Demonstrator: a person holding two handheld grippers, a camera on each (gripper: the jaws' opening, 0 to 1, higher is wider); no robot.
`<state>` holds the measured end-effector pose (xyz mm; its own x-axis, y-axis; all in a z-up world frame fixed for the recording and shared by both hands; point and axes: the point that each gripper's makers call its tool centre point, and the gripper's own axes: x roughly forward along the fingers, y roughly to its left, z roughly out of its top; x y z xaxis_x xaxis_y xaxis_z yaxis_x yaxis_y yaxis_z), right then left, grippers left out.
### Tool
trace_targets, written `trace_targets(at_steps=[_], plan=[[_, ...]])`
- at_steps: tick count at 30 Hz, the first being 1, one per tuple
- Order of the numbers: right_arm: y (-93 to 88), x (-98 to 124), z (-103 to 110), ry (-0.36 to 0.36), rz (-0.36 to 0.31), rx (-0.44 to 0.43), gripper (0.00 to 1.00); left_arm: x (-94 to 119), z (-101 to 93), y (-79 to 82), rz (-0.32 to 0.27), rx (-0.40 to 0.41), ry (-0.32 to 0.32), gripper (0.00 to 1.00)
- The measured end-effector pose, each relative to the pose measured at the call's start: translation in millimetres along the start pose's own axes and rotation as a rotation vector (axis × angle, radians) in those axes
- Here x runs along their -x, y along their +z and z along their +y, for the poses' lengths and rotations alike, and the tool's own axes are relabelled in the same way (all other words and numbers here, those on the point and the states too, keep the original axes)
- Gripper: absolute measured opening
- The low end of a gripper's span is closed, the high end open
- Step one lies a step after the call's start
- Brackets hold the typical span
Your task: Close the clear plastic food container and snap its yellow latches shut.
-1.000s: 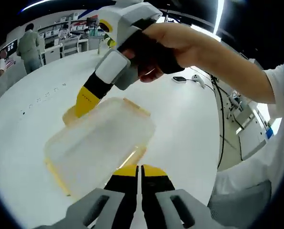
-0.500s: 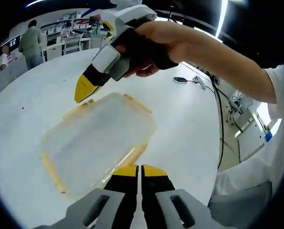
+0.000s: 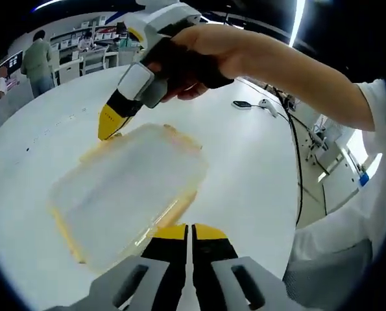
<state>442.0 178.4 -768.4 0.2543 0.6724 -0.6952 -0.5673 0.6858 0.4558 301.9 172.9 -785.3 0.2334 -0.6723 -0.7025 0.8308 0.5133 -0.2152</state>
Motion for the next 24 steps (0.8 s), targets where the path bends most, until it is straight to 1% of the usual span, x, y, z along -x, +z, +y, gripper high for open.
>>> trace_targets(at_steps=[1, 2, 4, 5, 6, 7, 8, 9, 10, 11, 12, 14, 15, 16, 17, 18, 19, 20, 21, 22, 24], plan=[[2.7, 2.8, 5.0, 0.026, 0.004, 0.04, 0.0, 4.5, -6.7, 5.0, -0.013, -0.051, -0.037, 0.0], [4.2, 5.1, 7.8, 0.037, 0.006, 0.07, 0.0, 8.4, -9.8, 9.8, -0.03, -0.099, -0.051, 0.0], [7.2, 10.1, 12.0, 0.039, 0.023, 0.162, 0.0, 15.3, -13.5, 18.8, -0.06, -0.172, -0.061, 0.0], [7.2, 11.5, 13.4, 0.038, 0.038, 0.2, 0.0, 19.4, -11.7, 25.2, -0.077, -0.222, -0.047, 0.02], [4.7, 12.8, 15.8, 0.039, 0.072, 0.256, 0.0, 21.0, -9.9, 29.4, -0.09, -0.252, -0.036, 0.08], [1.3, 12.5, 16.4, 0.036, 0.109, 0.282, 0.0, 22.0, -10.1, 32.9, -0.097, -0.285, -0.042, 0.16], [3.0, 8.5, 11.8, 0.029, 0.159, 0.293, 0.04, 21.9, -9.8, 33.2, -0.092, -0.307, -0.048, 0.21], [-2.4, 7.7, 12.4, 0.021, 0.22, 0.33, 0.1, 20.6, -2.8, 33.6, -0.079, -0.346, -0.018, 0.23], [-5.2, 7.2, 14.8, 0.023, 0.243, 0.373, 0.15, 19.6, 4.1, 32.0, -0.054, -0.382, 0.019, 0.23], [-6.6, 7.4, 15.9, 0.019, 0.265, 0.412, 0.19, 17.7, 12.8, 29.4, -0.017, -0.443, 0.062, 0.23], [-9.8, 8.2, 17.6, 0.011, 0.298, 0.475, 0.19, 16.0, 16.3, 26.6, 0.014, -0.49, 0.077, 0.23], [-11.2, 10.4, 16.5, -0.012, 0.347, 0.574, 0.18, 12.8, 21.3, 23.4, 0.054, -0.549, 0.099, 0.23], [-11.8, 11.1, 16.1, -0.016, 0.37, 0.603, 0.19, 11.7, 20.9, 22.4, 0.064, -0.56, 0.09, 0.23], [-15.7, 12.9, 16.6, -0.01, 0.416, 0.638, 0.21, 10.0, 20.4, 24.1, 0.057, -0.538, 0.085, 0.23], [-18.0, 13.7, 17.0, -0.008, 0.446, 0.645, 0.24, 9.5, 21.5, 24.4, 0.063, -0.536, 0.084, 0.24], [-20.6, 15.1, 16.1, -0.017, 0.489, 0.675, 0.25, 9.0, 22.4, 24.7, 0.07, -0.544, 0.083, 0.23], [-20.6, 15.4, 15.2, -0.025, 0.51, 0.71, 0.24, 8.6, 24.6, 25.4, 0.075, -0.557, 0.092, 0.23], [-19.5, 14.2, 13.0, -0.039, 0.536, 0.771, 0.21, 8.3, 28.5, 26.3, 0.086, -0.583, 0.105, 0.23], [-21.7, 13.8, 12.7, -0.036, 0.566, 0.801, 0.2, 7.6, 29.1, 26.7, 0.09, -0.587, 0.103, 0.23], [-24.1, 12.9, 13.4, -0.03, 0.587, 0.813, 0.21, 6.9, 30.1, 27.5, 0.094, -0.586, 0.105, 0.23], [-29.2, 8.2, 15.8, -0.018, 0.627, 0.811, 0.24, 6.3, 31.0, 29.0, 0.096, -0.589, 0.103, 0.23]])
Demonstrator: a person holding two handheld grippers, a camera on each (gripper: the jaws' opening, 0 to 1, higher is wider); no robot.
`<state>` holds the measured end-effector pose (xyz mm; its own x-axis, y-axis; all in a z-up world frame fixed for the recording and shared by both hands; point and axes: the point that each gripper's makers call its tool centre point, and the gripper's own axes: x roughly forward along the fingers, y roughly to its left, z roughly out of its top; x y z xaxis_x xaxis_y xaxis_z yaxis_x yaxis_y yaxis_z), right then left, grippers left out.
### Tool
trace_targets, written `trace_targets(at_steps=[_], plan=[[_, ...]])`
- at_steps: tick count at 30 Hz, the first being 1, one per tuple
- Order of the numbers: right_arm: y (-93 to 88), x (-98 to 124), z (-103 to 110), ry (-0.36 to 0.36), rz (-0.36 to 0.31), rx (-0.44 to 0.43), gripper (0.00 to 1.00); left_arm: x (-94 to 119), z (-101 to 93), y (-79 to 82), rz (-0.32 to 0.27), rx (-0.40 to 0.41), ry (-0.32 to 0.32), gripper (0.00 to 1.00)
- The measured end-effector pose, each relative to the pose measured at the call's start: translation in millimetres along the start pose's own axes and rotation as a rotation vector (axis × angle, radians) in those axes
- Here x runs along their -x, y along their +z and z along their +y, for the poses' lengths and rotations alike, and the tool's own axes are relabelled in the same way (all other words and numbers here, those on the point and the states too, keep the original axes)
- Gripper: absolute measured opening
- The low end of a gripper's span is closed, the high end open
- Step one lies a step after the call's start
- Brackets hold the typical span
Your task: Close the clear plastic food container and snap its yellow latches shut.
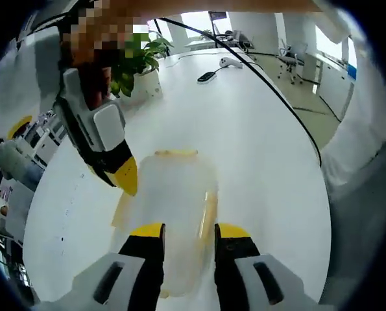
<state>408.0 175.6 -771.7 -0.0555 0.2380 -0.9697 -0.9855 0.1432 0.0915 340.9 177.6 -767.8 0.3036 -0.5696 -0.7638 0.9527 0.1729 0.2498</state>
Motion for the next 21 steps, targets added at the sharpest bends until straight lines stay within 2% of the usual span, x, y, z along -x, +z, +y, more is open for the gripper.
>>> trace_targets(at_steps=[3, 6, 7, 9, 10, 15, 21], plan=[[3.4, -6.7, 3.9, 0.023, 0.042, 0.07, 0.26, -2.1, 0.8, 0.2, 0.01, -0.027, -0.003, 0.24], [7.6, -11.5, 8.4, 0.047, 0.069, 0.092, 0.26, -5.7, 0.6, 1.1, 0.015, -0.055, -0.004, 0.26], [7.0, -9.7, 7.5, 0.049, 0.098, 0.117, 0.26, -7.6, 0.6, 0.3, 0.023, -0.061, -0.004, 0.26], [10.8, -11.6, 7.8, 0.054, 0.099, 0.122, 0.27, -10.2, 0.7, -1.3, 0.036, -0.075, -0.003, 0.29], [9.2, -11.8, 8.9, 0.066, 0.12, 0.126, 0.27, -11.0, 1.3, -0.3, 0.034, -0.11, 0.001, 0.29], [7.5, -13.1, 8.1, 0.08, 0.15, 0.126, 0.27, -15.6, 0.8, -1.1, 0.047, -0.172, 0.01, 0.34], [6.0, -14.3, 8.8, 0.086, 0.19, 0.142, 0.28, -16.7, 0.5, -0.8, 0.066, -0.171, 0.017, 0.34]])
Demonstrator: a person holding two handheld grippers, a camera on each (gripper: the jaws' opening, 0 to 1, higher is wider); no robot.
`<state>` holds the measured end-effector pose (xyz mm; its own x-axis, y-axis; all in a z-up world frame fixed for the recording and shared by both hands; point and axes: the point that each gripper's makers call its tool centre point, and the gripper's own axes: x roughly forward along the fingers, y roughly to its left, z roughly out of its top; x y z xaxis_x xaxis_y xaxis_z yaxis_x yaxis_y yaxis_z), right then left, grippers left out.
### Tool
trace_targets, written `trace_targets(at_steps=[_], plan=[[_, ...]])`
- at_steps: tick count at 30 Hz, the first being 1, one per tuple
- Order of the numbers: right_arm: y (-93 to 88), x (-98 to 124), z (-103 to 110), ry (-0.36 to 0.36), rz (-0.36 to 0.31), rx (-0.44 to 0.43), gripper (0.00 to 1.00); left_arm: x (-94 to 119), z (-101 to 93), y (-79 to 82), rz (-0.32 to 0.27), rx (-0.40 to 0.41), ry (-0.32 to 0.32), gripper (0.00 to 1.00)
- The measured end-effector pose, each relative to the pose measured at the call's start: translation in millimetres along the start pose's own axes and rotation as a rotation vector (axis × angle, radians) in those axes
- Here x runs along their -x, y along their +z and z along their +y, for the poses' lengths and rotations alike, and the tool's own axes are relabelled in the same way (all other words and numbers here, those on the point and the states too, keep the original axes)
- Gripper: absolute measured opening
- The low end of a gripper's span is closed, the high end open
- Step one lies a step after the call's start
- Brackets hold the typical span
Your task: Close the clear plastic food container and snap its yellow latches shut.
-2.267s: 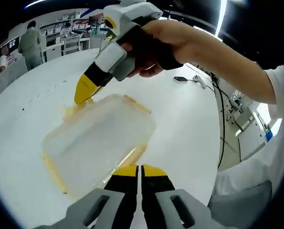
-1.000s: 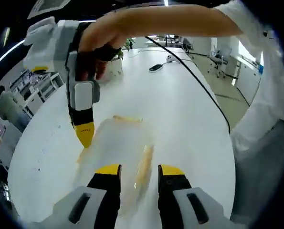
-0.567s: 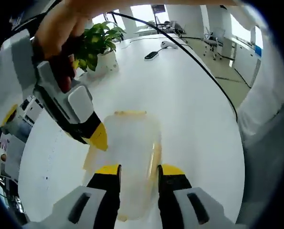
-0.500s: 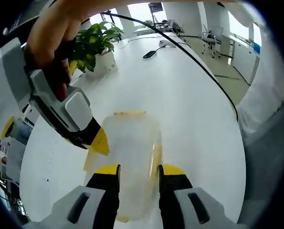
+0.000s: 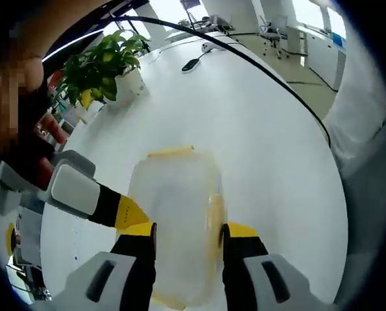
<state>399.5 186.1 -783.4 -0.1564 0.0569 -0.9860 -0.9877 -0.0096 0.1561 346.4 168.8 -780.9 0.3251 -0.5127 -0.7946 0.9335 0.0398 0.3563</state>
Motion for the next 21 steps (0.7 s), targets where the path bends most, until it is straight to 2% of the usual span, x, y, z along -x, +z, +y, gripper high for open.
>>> trace_targets(at_steps=[4, 8, 17, 21], plan=[[0.1, -0.5, 1.2, -0.014, 0.035, 0.014, 0.26, -1.3, -0.7, -0.1, 0.02, 0.007, 0.017, 0.34], [-0.9, -0.1, 0.1, -0.009, 0.039, 0.014, 0.26, -1.7, -0.2, -0.3, 0.034, 0.01, 0.024, 0.33], [-1.1, -0.4, -4.8, 0.009, 0.03, -0.004, 0.25, -2.6, -0.2, -1.3, 0.049, 0.022, 0.043, 0.32], [-1.2, 0.3, -4.5, 0.013, 0.009, -0.012, 0.24, -3.4, -0.4, -1.5, 0.042, 0.018, 0.071, 0.31]])
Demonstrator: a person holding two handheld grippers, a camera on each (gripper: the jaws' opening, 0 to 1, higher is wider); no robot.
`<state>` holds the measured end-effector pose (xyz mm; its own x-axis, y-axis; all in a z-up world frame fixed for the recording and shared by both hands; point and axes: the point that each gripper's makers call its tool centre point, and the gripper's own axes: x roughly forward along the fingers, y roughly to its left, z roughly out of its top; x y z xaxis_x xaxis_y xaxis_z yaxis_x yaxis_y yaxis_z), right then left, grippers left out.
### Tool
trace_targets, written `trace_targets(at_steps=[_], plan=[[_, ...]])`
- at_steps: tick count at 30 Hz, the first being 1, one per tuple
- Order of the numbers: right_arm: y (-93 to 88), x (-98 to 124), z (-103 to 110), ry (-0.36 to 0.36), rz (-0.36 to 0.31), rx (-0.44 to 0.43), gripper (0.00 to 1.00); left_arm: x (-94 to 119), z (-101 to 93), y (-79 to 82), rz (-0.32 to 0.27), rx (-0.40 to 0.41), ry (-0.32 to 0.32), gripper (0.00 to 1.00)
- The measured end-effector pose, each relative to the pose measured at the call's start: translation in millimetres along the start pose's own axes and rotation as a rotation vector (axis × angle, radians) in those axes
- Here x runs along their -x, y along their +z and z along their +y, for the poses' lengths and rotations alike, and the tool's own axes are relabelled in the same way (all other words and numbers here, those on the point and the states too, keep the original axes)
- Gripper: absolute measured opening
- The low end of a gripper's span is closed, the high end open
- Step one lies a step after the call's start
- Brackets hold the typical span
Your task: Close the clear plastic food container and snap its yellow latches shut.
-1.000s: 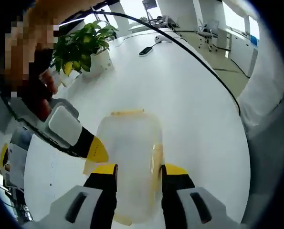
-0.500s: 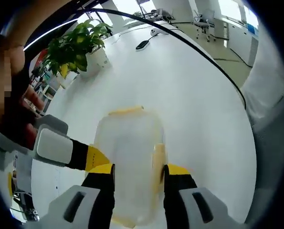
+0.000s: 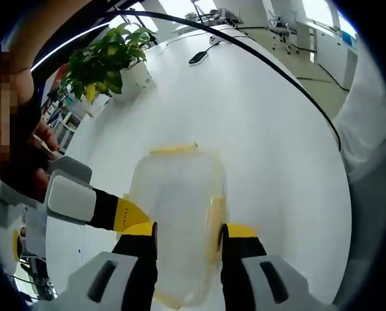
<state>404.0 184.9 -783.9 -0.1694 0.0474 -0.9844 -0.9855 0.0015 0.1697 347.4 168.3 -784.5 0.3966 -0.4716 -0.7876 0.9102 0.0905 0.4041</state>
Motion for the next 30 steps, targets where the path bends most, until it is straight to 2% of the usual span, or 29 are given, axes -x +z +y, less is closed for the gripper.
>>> trace_targets(at_steps=[3, 6, 11, 16, 20, 21, 22, 24, 30], plan=[[0.7, 0.0, 0.4, 0.001, -0.011, 0.0, 0.24, -2.6, 1.6, 0.5, 0.013, -0.008, 0.056, 0.3], [2.0, 1.9, 0.3, 0.006, -0.015, -0.002, 0.24, 2.0, 3.7, -5.1, 0.016, -0.006, 0.044, 0.3], [3.6, 3.7, -4.0, 0.008, -0.001, 0.002, 0.24, 0.6, 5.8, -4.1, 0.002, -0.004, 0.036, 0.3], [1.1, 1.8, 0.0, 0.074, -0.022, -0.014, 0.24, -0.7, 6.5, -3.7, 0.004, -0.009, 0.037, 0.3], [0.5, -0.1, 2.3, 0.097, -0.031, -0.005, 0.24, -2.1, 6.3, -2.7, 0.007, -0.014, 0.033, 0.3], [-5.5, -0.4, 11.1, 0.151, -0.007, -0.005, 0.23, -2.6, 5.6, -2.7, 0.007, -0.017, 0.031, 0.3], [-1.6, -2.9, 5.9, 0.128, -0.045, -0.011, 0.23, -3.4, 6.5, -3.5, 0.007, -0.019, 0.03, 0.3], [-5.8, -2.7, 8.7, 0.153, -0.054, -0.025, 0.24, -8.5, 4.4, -2.7, 0.006, -0.022, 0.031, 0.31], [-4.4, -4.4, 10.7, 0.139, -0.054, -0.014, 0.25, -8.3, 2.3, -1.4, 0.012, -0.045, 0.041, 0.31]])
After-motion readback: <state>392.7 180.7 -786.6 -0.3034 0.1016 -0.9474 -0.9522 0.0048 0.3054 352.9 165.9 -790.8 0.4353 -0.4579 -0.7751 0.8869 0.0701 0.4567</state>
